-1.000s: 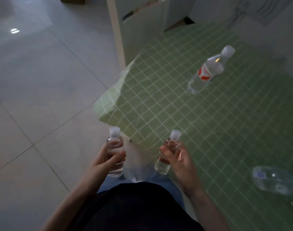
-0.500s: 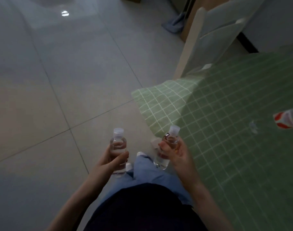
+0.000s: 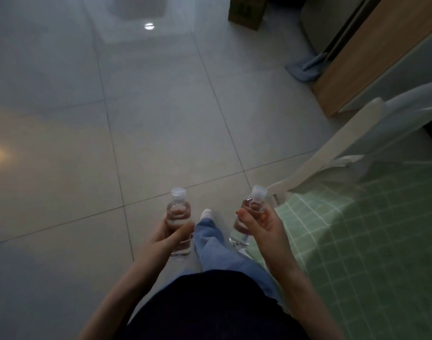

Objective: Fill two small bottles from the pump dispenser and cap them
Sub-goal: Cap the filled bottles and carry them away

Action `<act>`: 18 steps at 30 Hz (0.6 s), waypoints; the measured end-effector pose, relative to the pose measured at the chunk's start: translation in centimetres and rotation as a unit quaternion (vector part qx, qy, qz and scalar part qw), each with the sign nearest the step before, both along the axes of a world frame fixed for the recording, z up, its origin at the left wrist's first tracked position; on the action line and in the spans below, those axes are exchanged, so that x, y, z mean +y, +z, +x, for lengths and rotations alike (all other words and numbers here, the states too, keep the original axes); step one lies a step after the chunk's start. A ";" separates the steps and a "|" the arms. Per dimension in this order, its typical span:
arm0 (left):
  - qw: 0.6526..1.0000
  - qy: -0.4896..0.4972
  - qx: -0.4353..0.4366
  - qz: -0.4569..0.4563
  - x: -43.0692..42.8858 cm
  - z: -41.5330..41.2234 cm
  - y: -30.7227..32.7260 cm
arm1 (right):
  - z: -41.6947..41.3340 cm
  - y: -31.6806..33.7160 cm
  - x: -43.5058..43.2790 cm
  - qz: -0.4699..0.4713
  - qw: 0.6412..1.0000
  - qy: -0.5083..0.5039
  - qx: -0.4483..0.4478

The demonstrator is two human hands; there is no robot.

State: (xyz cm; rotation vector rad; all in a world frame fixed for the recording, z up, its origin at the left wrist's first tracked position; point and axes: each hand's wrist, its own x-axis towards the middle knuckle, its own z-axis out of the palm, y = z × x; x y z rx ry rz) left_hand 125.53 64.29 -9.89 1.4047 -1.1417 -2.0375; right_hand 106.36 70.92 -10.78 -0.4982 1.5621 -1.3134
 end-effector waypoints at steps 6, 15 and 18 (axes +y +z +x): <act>0.999 0.025 -0.019 -0.006 -6.8 -3.6 0.9 | -3.9 1.1 -8.0 0.004 1.000 0.024 -0.002; 1.000 0.001 0.000 0.012 -18.0 -8.8 -0.3 | -8.5 1.1 -17.2 0.019 1.000 0.021 -0.007; 0.999 -0.044 0.007 0.011 -23.0 -11.4 -1.1 | -10.5 1.1 -20.8 0.027 1.000 0.004 0.000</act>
